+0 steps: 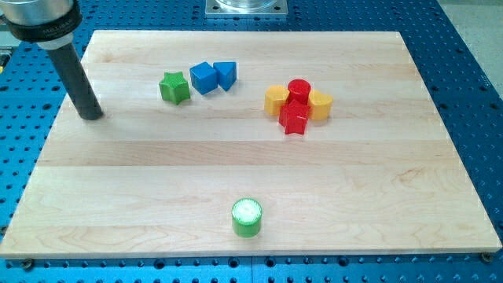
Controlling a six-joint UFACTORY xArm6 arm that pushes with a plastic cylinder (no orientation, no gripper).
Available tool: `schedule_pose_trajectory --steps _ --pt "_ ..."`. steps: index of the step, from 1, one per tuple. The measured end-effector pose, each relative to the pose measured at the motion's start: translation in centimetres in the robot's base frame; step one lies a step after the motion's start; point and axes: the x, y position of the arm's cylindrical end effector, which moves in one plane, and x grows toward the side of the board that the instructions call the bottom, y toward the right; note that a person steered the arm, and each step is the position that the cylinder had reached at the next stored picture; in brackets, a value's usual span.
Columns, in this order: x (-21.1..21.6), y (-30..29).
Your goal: Place the green star between the blue blocks
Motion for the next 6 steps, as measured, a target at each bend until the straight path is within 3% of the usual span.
schedule_pose_trajectory --steps 2,4,6 --pt "-2.2 9.7" --pt "-2.2 12.5" --pt "-5.2 17.4"
